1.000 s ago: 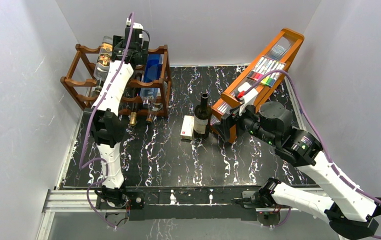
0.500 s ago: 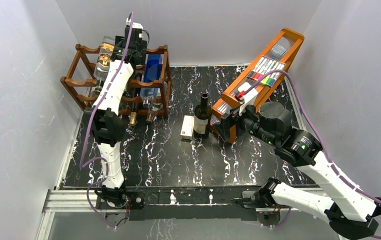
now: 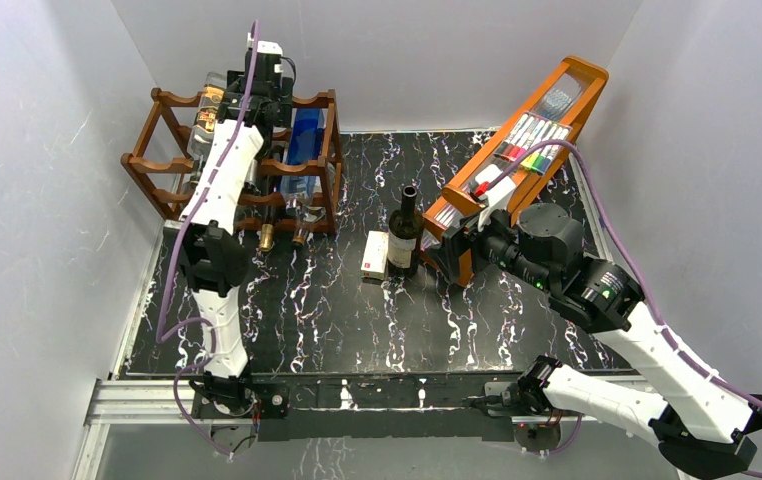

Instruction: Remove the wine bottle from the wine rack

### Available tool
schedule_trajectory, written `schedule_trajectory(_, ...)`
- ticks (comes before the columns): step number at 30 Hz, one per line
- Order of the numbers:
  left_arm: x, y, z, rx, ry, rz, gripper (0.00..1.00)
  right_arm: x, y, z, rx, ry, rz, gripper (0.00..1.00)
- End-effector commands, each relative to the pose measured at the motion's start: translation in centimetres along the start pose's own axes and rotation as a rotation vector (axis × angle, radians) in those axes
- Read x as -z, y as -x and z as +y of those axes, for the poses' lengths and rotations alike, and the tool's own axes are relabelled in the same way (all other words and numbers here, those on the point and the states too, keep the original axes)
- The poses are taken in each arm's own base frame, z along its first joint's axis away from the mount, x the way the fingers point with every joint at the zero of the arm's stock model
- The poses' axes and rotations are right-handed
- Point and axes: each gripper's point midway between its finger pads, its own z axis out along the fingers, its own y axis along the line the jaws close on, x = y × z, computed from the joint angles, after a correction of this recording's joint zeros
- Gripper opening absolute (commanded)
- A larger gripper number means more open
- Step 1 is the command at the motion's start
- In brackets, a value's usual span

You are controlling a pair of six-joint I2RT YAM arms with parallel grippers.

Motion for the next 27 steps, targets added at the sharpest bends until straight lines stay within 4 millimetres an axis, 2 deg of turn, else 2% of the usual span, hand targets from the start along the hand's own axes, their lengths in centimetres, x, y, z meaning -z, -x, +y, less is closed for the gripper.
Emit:
schedule_trajectory(1, 7.8, 6.6, 4.7, 0.147, 0.012, -0.217, 0.40, -0.1, 2.1, -0.1, 0.000, -0.008, -0.071, 0.98)
schedule_trajectory(8, 9.1, 7.0, 4.9, 0.175, -0.011, -0.236, 0.35, -0.2, 2.1, -0.1, 0.002, -0.007, -0.068, 0.98)
schedule_trajectory(14, 11.2, 7.5, 4.9, 0.226, -0.070, -0.259, 0.32, -0.5, 2.0, 0.0, 0.005, -0.003, -0.068, 0.98)
schedule_trajectory(27, 16.1, 7.1, 3.0, 0.358, -0.296, -0.243, 0.32, -2.7, 2.7, 1.0, 0.033, 0.053, -0.065, 0.98)
